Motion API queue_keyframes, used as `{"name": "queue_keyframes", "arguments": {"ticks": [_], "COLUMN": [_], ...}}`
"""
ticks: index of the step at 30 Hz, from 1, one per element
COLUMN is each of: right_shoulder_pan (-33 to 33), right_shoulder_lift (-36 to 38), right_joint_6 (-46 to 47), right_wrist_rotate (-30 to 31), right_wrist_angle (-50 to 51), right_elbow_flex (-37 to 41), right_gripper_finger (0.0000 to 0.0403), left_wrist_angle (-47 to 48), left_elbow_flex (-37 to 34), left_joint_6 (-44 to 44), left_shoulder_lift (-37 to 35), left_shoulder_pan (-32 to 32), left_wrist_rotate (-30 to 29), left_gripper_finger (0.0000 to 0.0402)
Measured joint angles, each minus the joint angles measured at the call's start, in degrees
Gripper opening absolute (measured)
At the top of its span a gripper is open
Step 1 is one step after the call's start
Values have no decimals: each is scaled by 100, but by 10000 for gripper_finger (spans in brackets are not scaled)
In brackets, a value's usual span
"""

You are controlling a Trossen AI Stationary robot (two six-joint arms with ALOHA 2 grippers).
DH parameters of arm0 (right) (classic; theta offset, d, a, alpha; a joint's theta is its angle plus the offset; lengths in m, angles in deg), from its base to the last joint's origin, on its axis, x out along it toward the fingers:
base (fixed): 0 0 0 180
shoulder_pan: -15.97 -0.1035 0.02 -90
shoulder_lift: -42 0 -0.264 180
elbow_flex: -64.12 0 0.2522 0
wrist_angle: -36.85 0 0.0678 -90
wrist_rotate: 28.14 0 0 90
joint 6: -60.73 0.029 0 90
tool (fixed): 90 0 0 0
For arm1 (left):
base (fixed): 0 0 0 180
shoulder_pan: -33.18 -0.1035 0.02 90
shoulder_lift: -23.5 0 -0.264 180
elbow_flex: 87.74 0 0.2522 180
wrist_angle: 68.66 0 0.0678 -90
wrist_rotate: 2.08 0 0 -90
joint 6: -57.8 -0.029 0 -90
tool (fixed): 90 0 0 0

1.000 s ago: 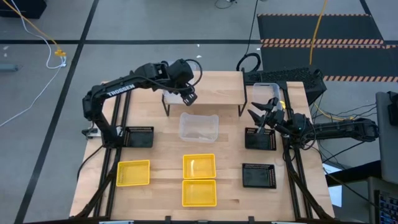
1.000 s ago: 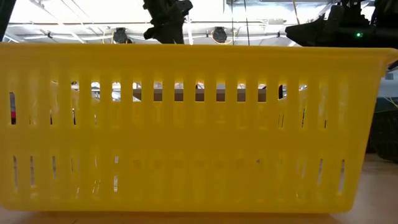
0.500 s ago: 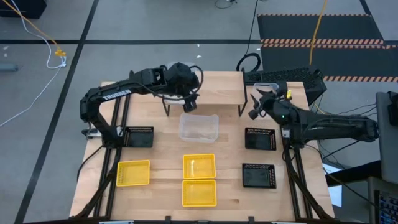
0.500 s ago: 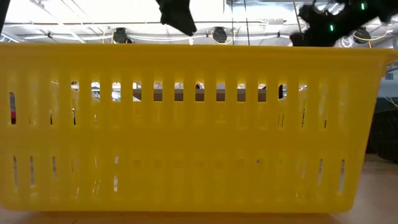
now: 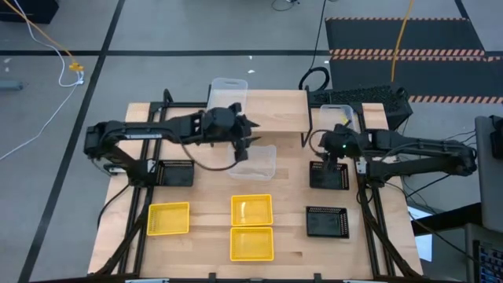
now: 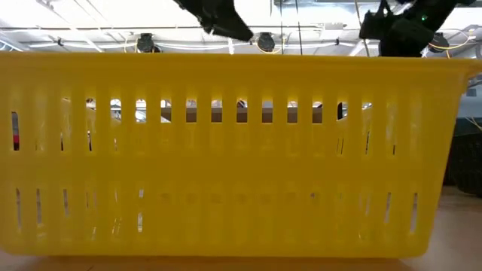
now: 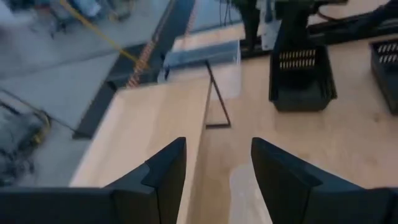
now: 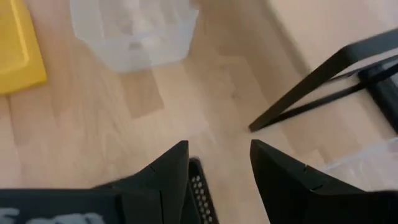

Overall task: Stack baskets on shelf by color
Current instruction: Stack the middle transparent bin on top of the transparent bin on the shelf

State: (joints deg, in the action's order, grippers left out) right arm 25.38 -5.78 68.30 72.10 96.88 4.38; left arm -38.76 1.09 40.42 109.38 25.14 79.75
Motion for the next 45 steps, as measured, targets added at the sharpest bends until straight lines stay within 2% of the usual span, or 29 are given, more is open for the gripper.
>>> {"name": "queue_keyframes", "arguments": {"ticks": [7,10,15,21,24,28,35,39,45], "right_shoulder_pan": [28,26,26,26,26,26,26,26,26], "right_shoulder_lift": [-305,-355,-364,-364,-364,-364,-364,-364,-364], "right_joint_6": [-443,-589,-675,-981,-1131,-1152,-1171,-1171,-1173], "right_wrist_rotate": [54,36,41,37,39,43,54,58,59], "right_wrist_angle": [-497,-987,-1429,-1632,-1845,-1951,-1954,-2097,-2147], "right_elbow_flex": [-4,-4,-4,-4,-4,-4,-4,-4,-4], "right_gripper_finger": [169,169,169,169,169,169,169,169,169], "left_wrist_angle": [502,484,258,642,734,1217,2398,2665,2619], "left_elbow_flex": [-931,-1325,-1620,-1870,-1857,-1606,-1348,-1350,-1353], "left_joint_6": [-254,-214,574,960,1683,3247,5928,6619,6767], "left_shoulder_lift": [-148,-76,-97,-80,-78,-82,-84,-65,214], "left_shoulder_pan": [199,309,476,823,931,899,620,417,279], "left_wrist_rotate": [932,868,769,657,129,-450,-497,-498,-493], "left_gripper_finger": [184,184,184,184,184,184,184,184,184]}}
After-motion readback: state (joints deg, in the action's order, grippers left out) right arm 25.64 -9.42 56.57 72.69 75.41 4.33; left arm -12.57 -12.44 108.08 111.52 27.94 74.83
